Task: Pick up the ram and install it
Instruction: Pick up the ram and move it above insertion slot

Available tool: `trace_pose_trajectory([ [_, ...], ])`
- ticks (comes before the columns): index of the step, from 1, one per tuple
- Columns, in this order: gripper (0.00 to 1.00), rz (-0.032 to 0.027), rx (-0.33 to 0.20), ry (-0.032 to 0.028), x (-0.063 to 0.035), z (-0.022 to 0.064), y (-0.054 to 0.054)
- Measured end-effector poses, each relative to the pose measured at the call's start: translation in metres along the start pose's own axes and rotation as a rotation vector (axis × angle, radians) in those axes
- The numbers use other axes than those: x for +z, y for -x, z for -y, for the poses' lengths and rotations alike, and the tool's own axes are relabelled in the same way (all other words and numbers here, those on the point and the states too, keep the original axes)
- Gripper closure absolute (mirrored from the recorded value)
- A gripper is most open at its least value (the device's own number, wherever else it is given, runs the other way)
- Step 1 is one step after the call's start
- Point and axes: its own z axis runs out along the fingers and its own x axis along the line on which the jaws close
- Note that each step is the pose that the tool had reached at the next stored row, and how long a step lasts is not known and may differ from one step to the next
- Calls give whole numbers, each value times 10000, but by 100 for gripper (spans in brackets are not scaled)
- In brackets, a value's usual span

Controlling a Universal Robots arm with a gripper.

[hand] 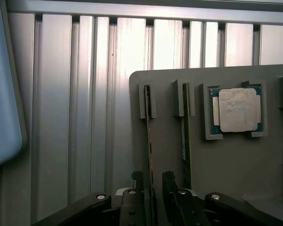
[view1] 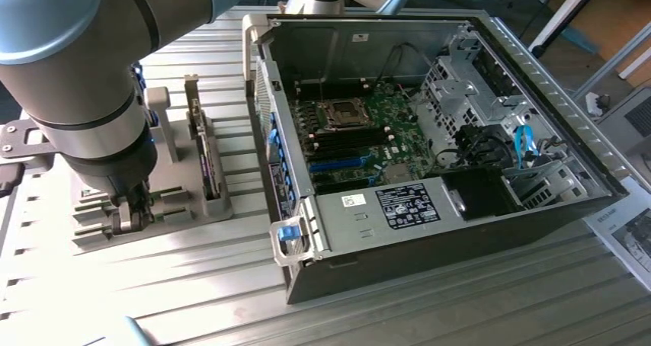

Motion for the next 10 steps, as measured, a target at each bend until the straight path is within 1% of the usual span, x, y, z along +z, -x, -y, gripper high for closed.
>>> trace_pose_trajectory([
  [10,70,-1,0,1,63,1,-14],
])
